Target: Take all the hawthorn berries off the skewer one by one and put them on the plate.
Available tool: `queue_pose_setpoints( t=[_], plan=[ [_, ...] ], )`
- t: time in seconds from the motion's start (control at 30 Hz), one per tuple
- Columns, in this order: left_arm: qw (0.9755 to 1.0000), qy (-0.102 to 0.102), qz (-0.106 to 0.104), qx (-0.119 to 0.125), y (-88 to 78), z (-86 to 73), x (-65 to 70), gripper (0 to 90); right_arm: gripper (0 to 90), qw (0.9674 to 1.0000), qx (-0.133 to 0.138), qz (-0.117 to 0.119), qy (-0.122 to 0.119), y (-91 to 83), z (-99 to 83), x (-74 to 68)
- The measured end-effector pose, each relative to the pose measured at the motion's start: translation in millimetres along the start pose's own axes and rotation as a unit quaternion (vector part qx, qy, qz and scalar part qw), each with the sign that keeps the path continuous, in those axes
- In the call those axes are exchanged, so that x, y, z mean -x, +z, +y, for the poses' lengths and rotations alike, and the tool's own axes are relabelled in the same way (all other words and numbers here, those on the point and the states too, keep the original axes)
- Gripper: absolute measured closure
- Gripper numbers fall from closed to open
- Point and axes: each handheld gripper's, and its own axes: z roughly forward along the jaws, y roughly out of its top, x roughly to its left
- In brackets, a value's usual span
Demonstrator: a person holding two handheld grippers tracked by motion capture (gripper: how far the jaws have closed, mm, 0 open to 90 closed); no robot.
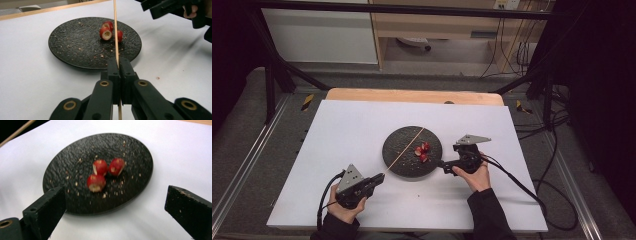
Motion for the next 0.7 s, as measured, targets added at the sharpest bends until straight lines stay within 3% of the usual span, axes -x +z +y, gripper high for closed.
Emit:
queue_pose_setpoints(
  t=[0.37,0.7],
  plan=[
    [0.9997,-0.011,-0.001,-0.020,11.9,5.7,-2.2,87.8,1.1,0.9999,-0.005,-0.010,-0.009,-25.7,-43.9,16.5],
    [0.9993,-0.016,0.015,-0.029,19.8,17.0,-15.3,87.8,0.7,0.9998,-0.010,-0.002,-0.015,-37.8,-63.2,22.1]
  ],
)
